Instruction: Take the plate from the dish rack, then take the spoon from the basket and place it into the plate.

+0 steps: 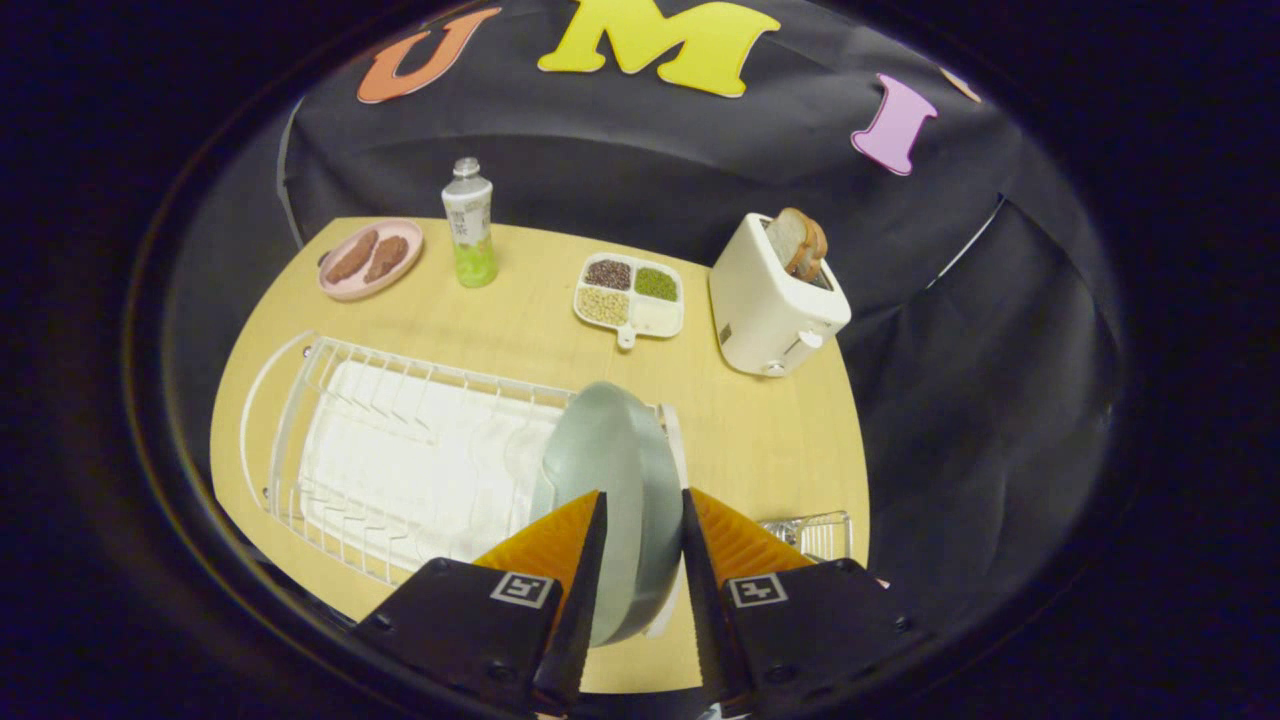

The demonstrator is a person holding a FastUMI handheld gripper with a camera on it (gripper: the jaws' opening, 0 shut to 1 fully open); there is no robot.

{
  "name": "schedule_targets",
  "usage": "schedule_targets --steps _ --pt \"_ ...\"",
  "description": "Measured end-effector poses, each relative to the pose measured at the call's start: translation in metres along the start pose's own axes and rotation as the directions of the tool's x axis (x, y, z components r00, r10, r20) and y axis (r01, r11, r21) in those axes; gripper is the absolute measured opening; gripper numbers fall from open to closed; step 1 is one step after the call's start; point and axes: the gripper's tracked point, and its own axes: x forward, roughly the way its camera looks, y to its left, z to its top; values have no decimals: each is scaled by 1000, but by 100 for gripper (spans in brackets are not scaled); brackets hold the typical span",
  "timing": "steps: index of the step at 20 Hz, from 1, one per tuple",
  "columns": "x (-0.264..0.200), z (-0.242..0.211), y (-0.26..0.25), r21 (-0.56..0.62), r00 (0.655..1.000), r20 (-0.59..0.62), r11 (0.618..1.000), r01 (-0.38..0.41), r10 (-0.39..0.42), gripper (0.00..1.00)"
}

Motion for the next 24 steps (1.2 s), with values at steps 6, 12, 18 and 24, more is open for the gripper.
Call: schedule_targets --steps 6,12,18,24 --pt "-6 0 10 -8 990 -29 990 141 -142 27" --pt "-16 3 20 -5 972 17 972 235 -235 24" --pt "-22 3 29 21 948 51 950 313 -313 23" --pt "-31 7 29 133 925 94 926 354 -367 23"
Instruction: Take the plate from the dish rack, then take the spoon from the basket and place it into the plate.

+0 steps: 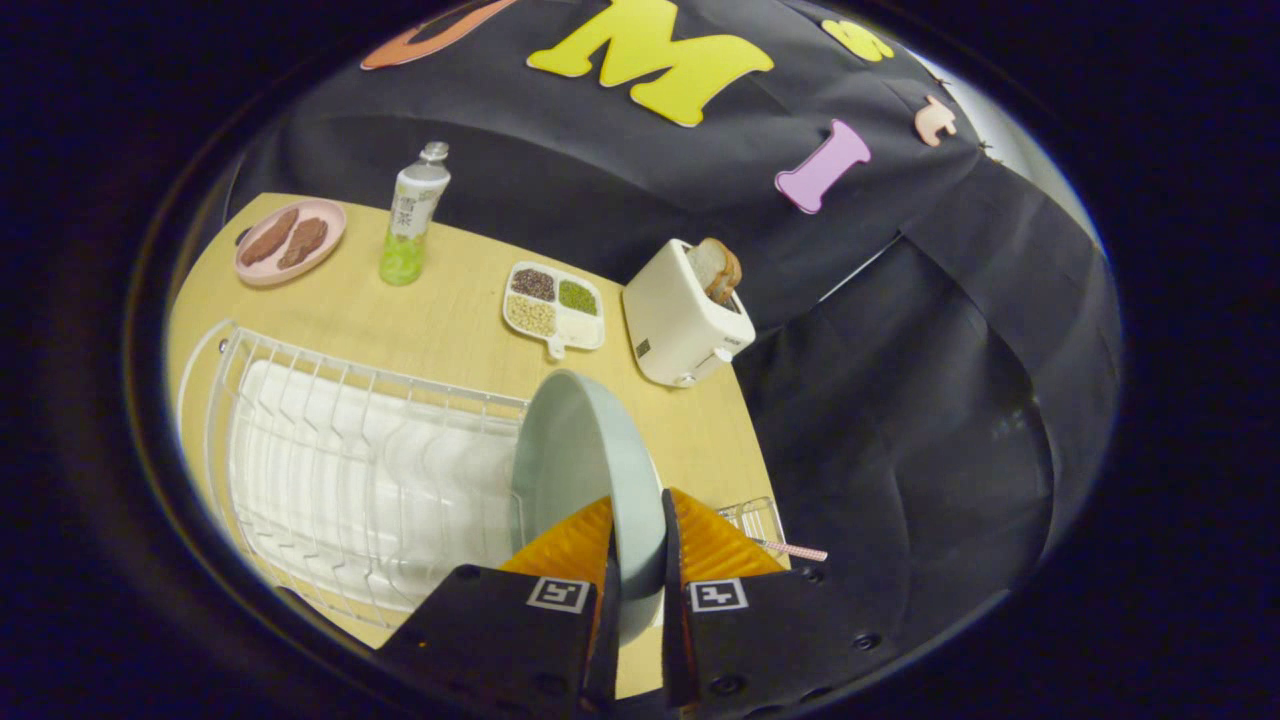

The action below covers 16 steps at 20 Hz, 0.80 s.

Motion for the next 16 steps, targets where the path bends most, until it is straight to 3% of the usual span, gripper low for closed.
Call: schedule_targets --steps 8,11,16 --pt "0 -7 -30 77 998 53 997 16 -20 23" --pt "-3 -21 -44 118 998 59 992 -40 33 23" --pt "-37 -47 -69 168 973 151 965 -200 175 23"
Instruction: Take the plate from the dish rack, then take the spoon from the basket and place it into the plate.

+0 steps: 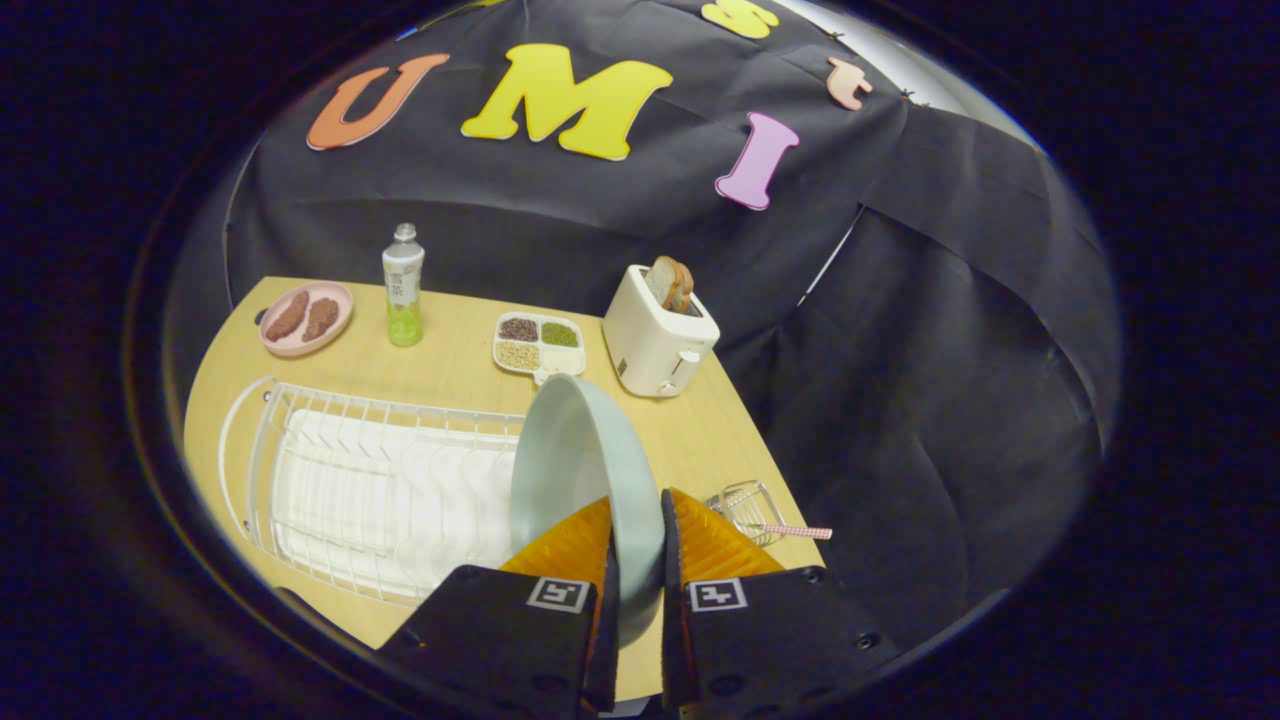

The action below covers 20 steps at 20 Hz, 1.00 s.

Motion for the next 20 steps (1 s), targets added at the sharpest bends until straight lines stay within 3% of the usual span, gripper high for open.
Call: schedule_targets --steps 5,10,16,18,20 --pt "-62 -50 -1 62 967 120 971 -232 223 23" --pt "-85 -139 12 174 904 149 889 -424 402 23" --pt "-42 -238 28 292 863 79 816 -499 499 22" --pt "-18 -256 29 309 858 44 810 -499 512 22" --pt "-6 -255 33 332 834 68 776 -536 547 23"
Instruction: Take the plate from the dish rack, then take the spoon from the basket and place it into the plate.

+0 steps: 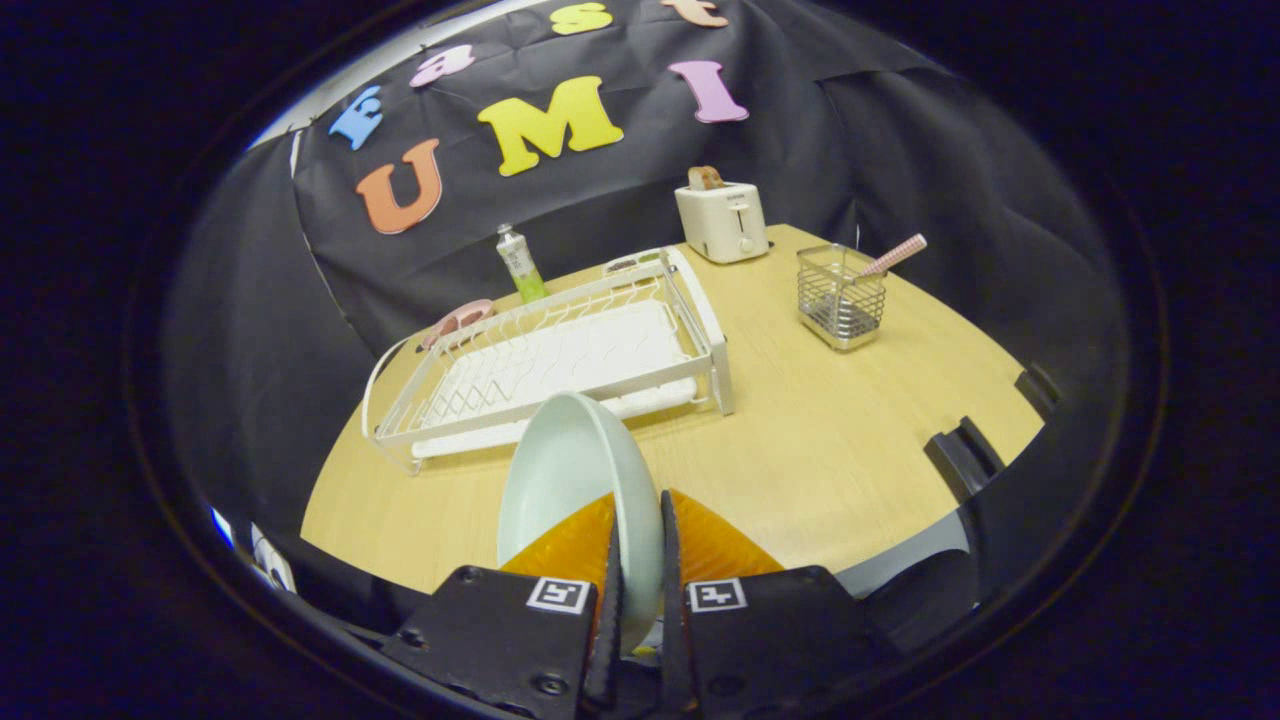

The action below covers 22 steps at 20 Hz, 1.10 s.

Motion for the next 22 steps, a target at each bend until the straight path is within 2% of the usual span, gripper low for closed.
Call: schedule_targets --steps 6,10,14,18,20,22 --pt "34 -6 -16 54 993 -17 991 -119 120 23" --pt "51 -15 -26 82 984 -40 982 -168 171 26" --pt "63 -24 -35 124 978 -72 975 -185 195 32" --pt "70 -16 -45 70 988 -49 987 -143 146 34" --pt "68 -5 -50 37 989 -5 989 -146 146 40" --pt "65 9 -55 9 988 30 988 -154 154 57"
